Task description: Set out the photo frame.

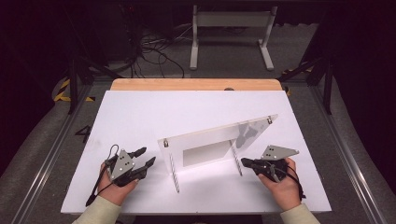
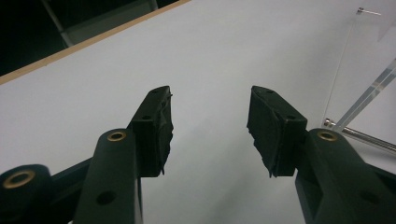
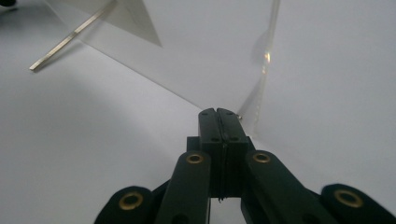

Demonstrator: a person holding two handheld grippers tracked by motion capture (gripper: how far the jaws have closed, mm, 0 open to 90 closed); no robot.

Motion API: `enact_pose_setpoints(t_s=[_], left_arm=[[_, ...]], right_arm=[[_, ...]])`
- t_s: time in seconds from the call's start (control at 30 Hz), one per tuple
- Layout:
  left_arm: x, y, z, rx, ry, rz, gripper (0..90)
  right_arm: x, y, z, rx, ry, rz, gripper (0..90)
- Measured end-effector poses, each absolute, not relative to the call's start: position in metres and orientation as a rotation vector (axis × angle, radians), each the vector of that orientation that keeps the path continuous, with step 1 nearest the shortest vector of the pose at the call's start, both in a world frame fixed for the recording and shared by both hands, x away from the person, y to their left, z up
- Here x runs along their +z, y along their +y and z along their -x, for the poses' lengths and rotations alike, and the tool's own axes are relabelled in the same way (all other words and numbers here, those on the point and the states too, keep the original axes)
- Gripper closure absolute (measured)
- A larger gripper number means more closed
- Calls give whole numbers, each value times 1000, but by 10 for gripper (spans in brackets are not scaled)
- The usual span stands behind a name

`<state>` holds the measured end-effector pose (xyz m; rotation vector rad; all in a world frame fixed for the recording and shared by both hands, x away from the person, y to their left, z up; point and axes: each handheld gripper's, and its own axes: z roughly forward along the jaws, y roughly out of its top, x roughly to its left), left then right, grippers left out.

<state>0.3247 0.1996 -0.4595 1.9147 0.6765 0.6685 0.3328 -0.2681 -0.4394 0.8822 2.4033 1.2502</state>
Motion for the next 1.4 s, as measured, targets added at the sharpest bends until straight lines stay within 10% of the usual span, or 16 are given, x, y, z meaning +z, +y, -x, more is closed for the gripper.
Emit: enact_pose_setpoints(t_s=[1.4], left_arm=[[-466, 204, -324, 667, 678, -1988, 553]], right_arm=[[-446, -156, -464, 1099, 2468, -851, 899]])
